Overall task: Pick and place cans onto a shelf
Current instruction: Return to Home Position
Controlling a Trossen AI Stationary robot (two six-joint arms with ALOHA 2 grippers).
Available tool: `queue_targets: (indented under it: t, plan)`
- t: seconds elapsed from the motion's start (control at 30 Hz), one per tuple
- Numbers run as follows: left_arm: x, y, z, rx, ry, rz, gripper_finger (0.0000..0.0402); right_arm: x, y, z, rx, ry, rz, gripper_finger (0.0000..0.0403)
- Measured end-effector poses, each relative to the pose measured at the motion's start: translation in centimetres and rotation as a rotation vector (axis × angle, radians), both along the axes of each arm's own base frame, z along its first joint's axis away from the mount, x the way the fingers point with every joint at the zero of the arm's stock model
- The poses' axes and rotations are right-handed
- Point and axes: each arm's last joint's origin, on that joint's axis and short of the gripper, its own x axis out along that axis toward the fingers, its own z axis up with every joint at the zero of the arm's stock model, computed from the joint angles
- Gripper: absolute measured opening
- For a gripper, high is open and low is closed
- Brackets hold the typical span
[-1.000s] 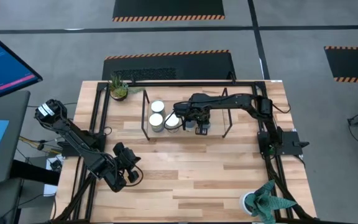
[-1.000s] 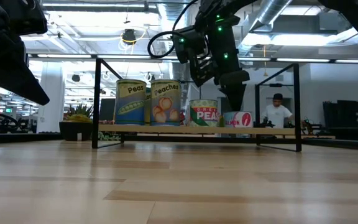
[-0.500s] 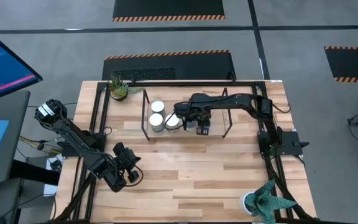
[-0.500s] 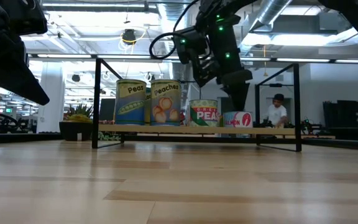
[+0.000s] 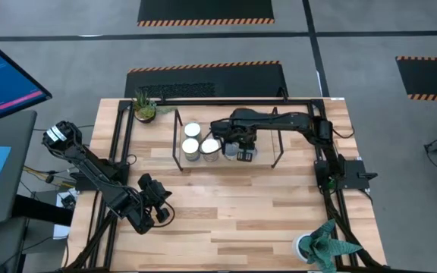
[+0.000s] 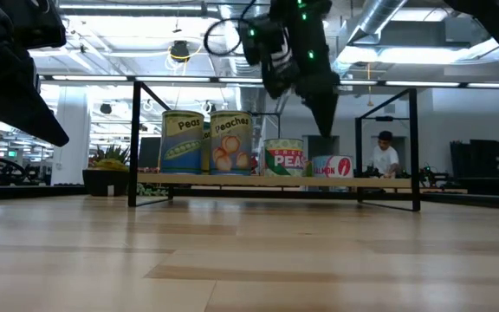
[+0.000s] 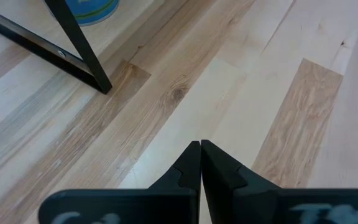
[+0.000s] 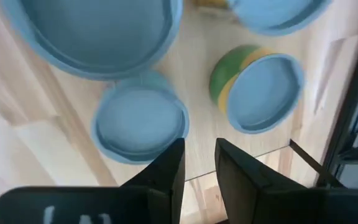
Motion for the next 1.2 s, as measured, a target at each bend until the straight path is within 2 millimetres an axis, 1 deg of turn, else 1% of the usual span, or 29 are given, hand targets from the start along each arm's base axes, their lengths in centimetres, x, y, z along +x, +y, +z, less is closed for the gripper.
queue_targets:
  t: [0.1, 0.2, 0.3, 0.43, 0.5, 0.57, 0.67, 0.77, 0.9, 1.07, 1.2]
  plan:
    - [0.0, 0.0, 0.0, 0.001, 0.0, -0.001, 0.0, 0.3, 0.4, 1.6, -0.013, -0.044, -0.034, 0.0112]
    - [0.0, 0.0, 0.0, 0.007, 0.005, -0.008, 0.0, 0.8, 1.2, 3.0, -0.017, -0.127, -0.115, 0.0113]
    - [0.0, 0.0, 0.0, 0.008, 0.005, -0.009, 0.0, 1.3, 2.5, 4.5, 0.086, -0.212, -0.17, 0.0113]
    - [0.0, 0.0, 0.0, 0.008, 0.005, -0.009, 0.0, 1.9, 5.0, 6.6, 0.305, -0.298, -0.146, 0.0113]
    - [0.0, 0.0, 0.0, 0.006, 0.004, -0.007, 0.0, 2.0, 6.3, 7.7, 0.361, -0.338, -0.15, 0.0113]
    - [0.0, 0.0, 0.0, 0.004, 0.003, -0.005, 0.0, 2.1, 7.7, 8.6, 0.383, -0.368, -0.171, 0.0113]
    - [0.0, 0.0, 0.0, 0.002, 0.003, -0.005, 0.0, 2.0, 10.3, 9.3, 0.391, -0.386, -0.204, 0.0113]
    - [0.0, 0.0, 0.0, -0.001, 0.008, -0.008, 0.0, 1.7, 13.6, 9.4, 0.398, -0.381, -0.185, 0.0113]
    - [-0.1, -0.1, -0.1, -0.003, 0.069, -0.064, 0.0, 1.2, 17.9, 9.4, 0.408, -0.403, -0.054, 0.0113]
    - [-0.3, -0.3, -0.3, 0.01, 0.198, -0.216, 0.0, 0.1, 23.5, 9.6, 0.455, -0.453, 0.093, 0.0113]
    - [-0.3, -0.6, -0.4, -0.059, 0.221, -0.224, 0.0, -1.1, 28.0, 10.0, 0.492, -0.543, 0.248, 0.0113]
